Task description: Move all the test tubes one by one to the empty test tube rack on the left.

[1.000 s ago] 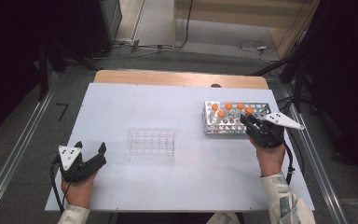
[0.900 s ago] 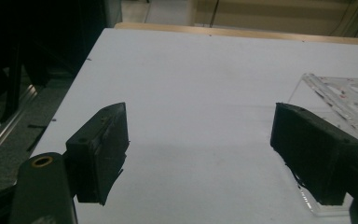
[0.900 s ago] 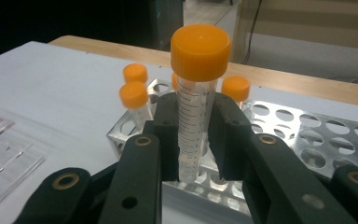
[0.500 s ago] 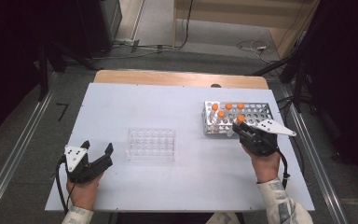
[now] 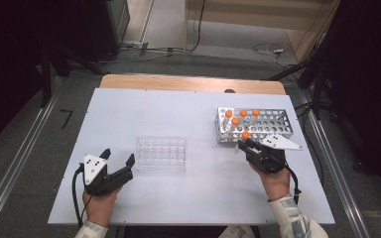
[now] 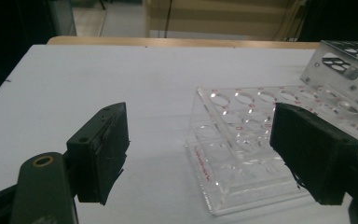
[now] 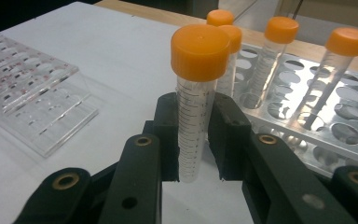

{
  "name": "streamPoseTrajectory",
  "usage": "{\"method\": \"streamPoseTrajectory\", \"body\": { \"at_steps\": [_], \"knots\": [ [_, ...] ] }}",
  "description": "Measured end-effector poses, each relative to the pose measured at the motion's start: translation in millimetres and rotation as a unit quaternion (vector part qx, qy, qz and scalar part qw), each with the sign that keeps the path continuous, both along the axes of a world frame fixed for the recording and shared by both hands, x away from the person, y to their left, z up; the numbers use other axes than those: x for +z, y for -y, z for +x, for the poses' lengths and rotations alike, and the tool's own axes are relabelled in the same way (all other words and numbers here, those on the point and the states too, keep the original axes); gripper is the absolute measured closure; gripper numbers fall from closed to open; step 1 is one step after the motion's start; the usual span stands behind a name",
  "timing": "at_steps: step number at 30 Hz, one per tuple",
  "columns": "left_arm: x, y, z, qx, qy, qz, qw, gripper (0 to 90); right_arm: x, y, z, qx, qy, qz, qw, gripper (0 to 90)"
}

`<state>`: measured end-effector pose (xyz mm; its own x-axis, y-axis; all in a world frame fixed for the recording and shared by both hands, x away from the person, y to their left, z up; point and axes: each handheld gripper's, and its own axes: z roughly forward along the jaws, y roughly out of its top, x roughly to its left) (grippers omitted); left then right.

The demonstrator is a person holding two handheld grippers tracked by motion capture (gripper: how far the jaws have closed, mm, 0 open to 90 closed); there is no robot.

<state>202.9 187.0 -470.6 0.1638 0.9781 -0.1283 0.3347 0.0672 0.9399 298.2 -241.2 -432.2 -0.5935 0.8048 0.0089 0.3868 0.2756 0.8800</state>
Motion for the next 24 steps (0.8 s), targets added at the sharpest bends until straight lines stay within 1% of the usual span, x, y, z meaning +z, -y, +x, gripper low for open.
{"method": "streamPoseTrajectory", "body": {
  "at_steps": [4,9,13,18,19,24],
  "knots": [
    [3.0,8.2,0.0,-0.015,0.000,0.000,0.9999,19.7,-2.5,-8.4,-3.8,0.015,-0.001,-0.004,0.9999,71.6],
    [7.8,21.7,1.9,-0.035,0.007,0.001,0.9994,19.8,-6.2,-18.0,-6.1,0.029,-0.003,-0.011,0.9995,71.6],
    [7.7,32.2,4.0,-0.051,0.005,0.004,0.9987,19.8,-7.5,-22.4,-7.1,0.033,-0.006,-0.011,0.9994,71.6],
    [9.5,42.8,6.5,-0.065,0.006,0.007,0.9979,20.4,-10.2,-30.8,-9.0,0.046,-0.006,-0.017,0.9988,71.6],
    [9.5,46.9,7.9,-0.071,0.005,0.008,0.9974,20.4,-10.5,-31.7,-9.1,0.049,-0.006,-0.019,0.9986,71.6],
    [10.6,55.5,11.2,-0.083,0.001,0.013,0.9964,20.4,-11.3,-35.1,-9.9,0.053,-0.006,-0.019,0.9984,71.6]
  ]
}}
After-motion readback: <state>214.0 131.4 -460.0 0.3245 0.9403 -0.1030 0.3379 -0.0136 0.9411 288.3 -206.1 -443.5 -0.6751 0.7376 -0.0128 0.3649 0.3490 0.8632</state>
